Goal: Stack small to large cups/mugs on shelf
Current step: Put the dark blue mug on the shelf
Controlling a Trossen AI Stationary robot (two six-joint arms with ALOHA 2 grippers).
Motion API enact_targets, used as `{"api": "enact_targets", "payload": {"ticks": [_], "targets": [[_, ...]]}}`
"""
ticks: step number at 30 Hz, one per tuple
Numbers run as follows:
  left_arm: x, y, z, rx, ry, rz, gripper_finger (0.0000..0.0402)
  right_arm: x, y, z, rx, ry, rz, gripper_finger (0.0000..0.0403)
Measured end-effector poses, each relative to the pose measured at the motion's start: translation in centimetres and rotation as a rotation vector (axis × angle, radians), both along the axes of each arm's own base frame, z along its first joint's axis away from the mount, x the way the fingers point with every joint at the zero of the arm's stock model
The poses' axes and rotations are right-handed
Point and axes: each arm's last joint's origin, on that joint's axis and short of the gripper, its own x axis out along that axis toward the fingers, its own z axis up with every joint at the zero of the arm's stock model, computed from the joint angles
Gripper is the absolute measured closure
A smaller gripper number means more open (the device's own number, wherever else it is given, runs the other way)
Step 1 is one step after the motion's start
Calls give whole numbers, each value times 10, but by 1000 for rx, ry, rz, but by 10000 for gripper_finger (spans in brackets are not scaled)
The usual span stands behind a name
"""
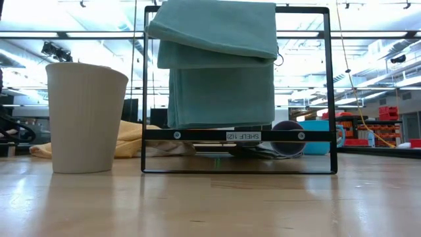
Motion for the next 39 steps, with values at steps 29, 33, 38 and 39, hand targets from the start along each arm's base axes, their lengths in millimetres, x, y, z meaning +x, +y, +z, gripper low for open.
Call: {"api": "enact_targets", "payload": {"ticks": [29,33,38,39], "targets": [[7,0,-6,-5,24,-8,388,3,1,5,63,-26,5,235],[7,0,-6,-6,26,-8,388,12,2,-3,71,15,20,226],[6,0,-6,-10,27,-13,388,19,7,-9,70,33,45,207],[7,0,-6,-10,26,-13,388,19,7,-9,69,34,46,203]]}}
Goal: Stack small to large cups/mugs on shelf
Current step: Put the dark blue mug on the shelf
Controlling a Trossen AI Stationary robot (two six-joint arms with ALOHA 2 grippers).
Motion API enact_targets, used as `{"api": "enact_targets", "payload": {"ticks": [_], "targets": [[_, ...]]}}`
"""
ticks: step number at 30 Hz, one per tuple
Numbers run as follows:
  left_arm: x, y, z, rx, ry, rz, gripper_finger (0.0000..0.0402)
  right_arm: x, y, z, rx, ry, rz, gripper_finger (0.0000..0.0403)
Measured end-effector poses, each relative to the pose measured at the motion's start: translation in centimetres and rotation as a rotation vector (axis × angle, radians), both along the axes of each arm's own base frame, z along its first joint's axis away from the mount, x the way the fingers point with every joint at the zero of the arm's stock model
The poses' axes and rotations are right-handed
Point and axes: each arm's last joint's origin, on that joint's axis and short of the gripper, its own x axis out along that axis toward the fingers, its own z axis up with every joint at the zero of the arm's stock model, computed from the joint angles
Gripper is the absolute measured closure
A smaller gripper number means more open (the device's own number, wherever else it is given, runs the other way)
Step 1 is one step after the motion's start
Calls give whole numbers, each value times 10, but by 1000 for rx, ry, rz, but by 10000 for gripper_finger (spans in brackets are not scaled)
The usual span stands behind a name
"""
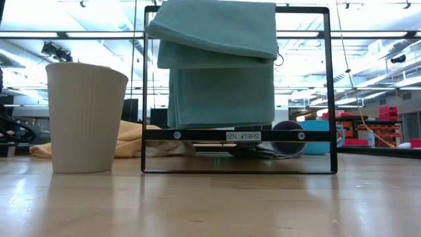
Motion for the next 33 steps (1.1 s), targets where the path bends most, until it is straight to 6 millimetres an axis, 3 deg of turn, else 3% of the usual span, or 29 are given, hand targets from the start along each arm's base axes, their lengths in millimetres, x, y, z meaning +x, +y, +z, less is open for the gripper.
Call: {"api": "enact_targets", "payload": {"ticks": [22,25,31,33], "targets": [[1,4,0,0,-6,-2,388,10,9,-6,3,-6,-7,213],[1,4,0,-1,-7,-4,388,12,9,-3,-12,-56,-3,238],[1,4,0,7,-14,-8,388,12,10,2,-37,-141,15,342],[1,4,0,9,-12,-7,388,12,10,2,-41,-148,18,353]]}}
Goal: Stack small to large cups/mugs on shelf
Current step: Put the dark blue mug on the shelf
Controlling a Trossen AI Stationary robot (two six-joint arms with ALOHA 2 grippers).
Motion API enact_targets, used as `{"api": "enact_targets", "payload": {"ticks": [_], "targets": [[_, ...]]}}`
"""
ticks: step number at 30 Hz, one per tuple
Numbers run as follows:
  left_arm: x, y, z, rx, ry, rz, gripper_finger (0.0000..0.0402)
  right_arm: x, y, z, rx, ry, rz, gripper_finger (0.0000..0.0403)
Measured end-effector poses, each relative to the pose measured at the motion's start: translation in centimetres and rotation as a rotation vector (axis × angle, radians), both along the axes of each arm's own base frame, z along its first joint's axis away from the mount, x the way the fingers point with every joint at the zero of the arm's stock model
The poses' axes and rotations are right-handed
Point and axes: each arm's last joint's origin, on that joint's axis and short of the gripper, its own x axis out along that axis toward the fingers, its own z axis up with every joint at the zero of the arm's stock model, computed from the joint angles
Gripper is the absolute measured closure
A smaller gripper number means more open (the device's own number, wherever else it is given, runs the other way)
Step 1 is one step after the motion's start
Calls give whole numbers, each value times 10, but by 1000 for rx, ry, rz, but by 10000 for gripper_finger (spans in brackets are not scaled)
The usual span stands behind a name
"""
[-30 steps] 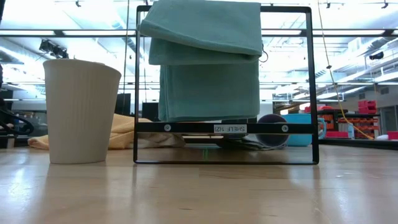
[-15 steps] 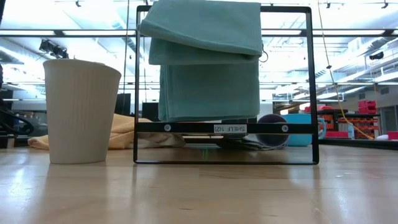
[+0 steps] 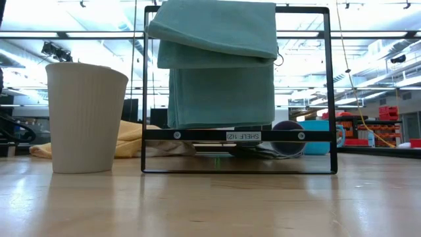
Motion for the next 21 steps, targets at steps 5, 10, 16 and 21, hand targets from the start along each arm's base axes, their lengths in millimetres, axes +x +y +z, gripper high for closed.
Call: {"api": "enact_targets", "payload": {"ticks": [5,10,16,21], "targets": [[0,0,0,1,-2,1,388,0,3,-1,-16,-6,7,353],[0,0,0,-6,2,9,388,-1,9,-1,-48,-25,-5,353],[0,2,1,33,-8,64,375,-2,8,0,-60,-30,-31,353],[2,2,5,67,-72,72,361,-3,8,-1,-61,-18,-28,353]]}}
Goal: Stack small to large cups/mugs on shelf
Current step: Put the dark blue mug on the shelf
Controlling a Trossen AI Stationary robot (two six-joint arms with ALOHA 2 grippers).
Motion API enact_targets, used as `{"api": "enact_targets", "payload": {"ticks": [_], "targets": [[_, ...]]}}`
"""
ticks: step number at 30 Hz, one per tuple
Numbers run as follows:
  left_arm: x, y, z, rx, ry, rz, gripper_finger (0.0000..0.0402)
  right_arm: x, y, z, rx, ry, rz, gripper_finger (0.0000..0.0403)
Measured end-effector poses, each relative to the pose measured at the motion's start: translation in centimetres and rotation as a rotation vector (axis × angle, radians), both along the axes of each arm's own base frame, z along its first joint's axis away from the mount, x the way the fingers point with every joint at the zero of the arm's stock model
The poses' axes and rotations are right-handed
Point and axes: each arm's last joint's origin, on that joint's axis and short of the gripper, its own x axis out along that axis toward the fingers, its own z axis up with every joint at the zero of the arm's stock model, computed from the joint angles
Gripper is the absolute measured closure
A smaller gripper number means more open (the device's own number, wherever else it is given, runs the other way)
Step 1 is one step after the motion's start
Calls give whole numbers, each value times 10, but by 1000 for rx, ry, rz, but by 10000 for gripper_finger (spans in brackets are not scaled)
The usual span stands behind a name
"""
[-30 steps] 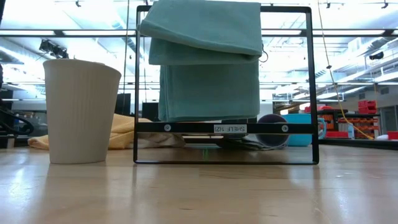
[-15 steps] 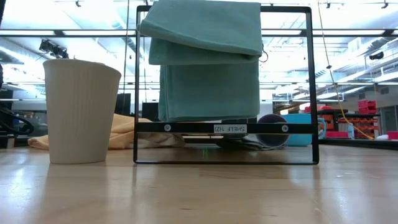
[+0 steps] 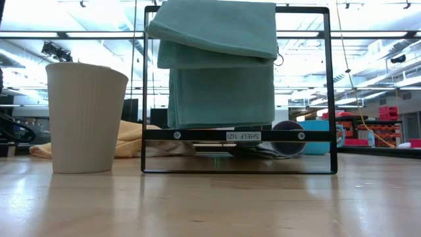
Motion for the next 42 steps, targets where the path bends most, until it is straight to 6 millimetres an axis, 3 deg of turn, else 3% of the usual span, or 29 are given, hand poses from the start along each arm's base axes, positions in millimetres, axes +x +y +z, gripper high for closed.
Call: {"api": "enact_targets", "payload": {"ticks": [9,20,37,42], "targets": [[-1,6,26,140,-199,93,360,-2,-2,6,-15,-50,-46,357],[2,6,25,139,-199,95,355,-8,1,10,-35,-71,-98,357],[6,6,33,139,-300,105,291,-9,2,13,-53,-106,-118,360],[2,2,41,132,-366,59,281,-6,0,2,-46,-1,-163,365]]}}
